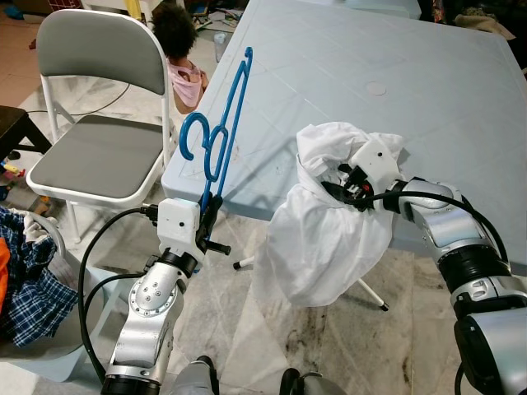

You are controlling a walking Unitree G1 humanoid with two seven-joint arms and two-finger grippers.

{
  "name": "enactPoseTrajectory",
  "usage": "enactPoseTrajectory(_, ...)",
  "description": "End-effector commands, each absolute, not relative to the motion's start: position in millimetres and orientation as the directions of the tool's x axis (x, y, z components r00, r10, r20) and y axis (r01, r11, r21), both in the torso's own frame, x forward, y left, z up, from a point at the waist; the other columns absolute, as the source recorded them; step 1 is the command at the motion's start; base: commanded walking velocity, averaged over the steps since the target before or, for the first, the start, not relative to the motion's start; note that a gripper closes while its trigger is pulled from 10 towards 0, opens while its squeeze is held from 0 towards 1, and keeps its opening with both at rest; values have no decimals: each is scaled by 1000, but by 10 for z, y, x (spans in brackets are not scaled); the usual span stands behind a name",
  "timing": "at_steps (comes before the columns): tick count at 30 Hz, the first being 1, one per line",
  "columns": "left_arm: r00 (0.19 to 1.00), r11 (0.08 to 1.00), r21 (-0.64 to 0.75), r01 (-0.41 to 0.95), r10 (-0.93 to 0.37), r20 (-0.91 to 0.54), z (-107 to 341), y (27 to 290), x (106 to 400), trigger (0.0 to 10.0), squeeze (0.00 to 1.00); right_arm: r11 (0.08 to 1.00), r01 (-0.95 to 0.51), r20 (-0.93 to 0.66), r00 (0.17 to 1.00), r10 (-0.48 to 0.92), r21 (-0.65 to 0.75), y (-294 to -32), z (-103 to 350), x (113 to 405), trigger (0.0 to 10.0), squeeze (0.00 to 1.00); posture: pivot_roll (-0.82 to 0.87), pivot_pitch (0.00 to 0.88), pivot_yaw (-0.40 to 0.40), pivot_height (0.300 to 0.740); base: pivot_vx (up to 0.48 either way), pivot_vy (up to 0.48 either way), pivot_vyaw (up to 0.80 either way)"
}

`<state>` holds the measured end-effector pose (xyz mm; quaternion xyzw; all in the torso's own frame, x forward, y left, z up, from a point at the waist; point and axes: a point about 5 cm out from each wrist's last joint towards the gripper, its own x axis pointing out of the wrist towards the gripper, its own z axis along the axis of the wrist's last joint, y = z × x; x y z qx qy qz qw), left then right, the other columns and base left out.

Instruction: Hang hanger

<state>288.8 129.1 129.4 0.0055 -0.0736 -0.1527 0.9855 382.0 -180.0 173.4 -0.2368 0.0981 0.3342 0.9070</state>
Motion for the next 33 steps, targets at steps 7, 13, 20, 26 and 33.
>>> enactPoseTrajectory(7, 934, 945, 45, 324, -327, 147, 1307, 1256, 2873, 10000, 0, 672, -670, -442, 730, 521, -316, -1866, 1416, 3720, 0, 0, 200, 223, -29, 740, 0, 0, 0)
enactPoseTrajectory(13, 933, 945, 44, 324, -327, 147, 1307, 1254, 2876, 10000, 0, 683, -658, -432, 741, 514, -317, -1858, 1413, 3729, 0, 0, 200, 225, -28, 740, 0, 0, 0)
enactPoseTrajectory(20, 933, 944, 44, 326, -329, 146, 1306, 1254, 2876, 10000, 0, 700, -640, -419, 756, 502, -316, -1852, 1407, 3737, 0, 0, 200, 226, -27, 740, 0, 0, 0)
enactPoseTrajectory(26, 934, 945, 42, 325, -327, 146, 1307, 1256, 2877, 10000, 0, 805, -538, -346, 826, 444, -251, -1815, 1402, 3798, 0, 0, 205, 228, -30, 740, 0, 0, 0)
enactPoseTrajectory(33, 935, 946, 42, 321, -324, 147, 1309, 1255, 2880, 10000, 0, 923, -365, -223, 916, 333, -125, -1794, 1583, 3944, 0, 0, 213, 226, -34, 740, 0, 0, 0)
